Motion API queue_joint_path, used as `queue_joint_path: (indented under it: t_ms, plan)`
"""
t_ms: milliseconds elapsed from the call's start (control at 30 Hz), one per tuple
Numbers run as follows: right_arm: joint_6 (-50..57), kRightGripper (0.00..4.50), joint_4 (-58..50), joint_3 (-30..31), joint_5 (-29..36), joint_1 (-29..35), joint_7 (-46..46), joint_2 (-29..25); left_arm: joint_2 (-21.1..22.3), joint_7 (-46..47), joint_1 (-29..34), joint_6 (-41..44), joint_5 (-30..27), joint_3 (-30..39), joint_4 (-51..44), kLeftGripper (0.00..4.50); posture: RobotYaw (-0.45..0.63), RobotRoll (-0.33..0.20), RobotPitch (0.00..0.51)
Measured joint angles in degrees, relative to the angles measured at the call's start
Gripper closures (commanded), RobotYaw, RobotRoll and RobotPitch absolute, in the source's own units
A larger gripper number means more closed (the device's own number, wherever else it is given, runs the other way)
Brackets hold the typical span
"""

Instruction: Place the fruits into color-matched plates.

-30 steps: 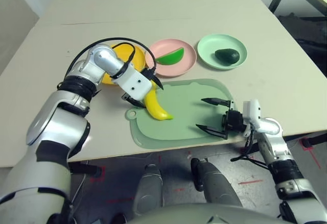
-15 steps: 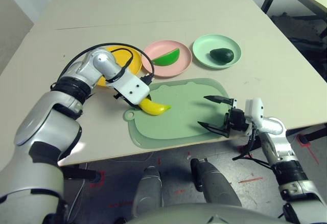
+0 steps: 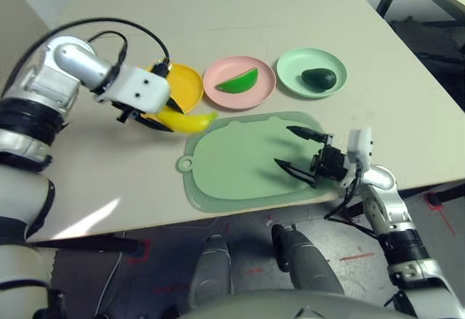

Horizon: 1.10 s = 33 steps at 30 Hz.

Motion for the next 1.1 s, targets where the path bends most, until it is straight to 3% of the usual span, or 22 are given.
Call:
queue_joint_path:
  t_ms: [267,600,1100]
  plan:
    - [-4.49,0.00,-0.79,2.27,-8.22,2.46,-2.87,-2.65,-5.04,12.89,-0.41,-5.07,12.83,2.97,12.80,2.77,0.00,0.000,0.179]
    - [-5.18,0.00,-1.41,2.92,-9.91,4.84,-6.01,-3.35,-9.02,31.05,0.00,-7.05,26.34,2.86,20.82,2.77,-0.07,0.000,0.179]
    - [-4.83,0.00,-1.68,3.75,-9.86,4.95,-5.95,-4.11,-9.31,34.31,1.55,-8.25,29.92,3.80,22.49,2.77,-0.05,0.000,0.187]
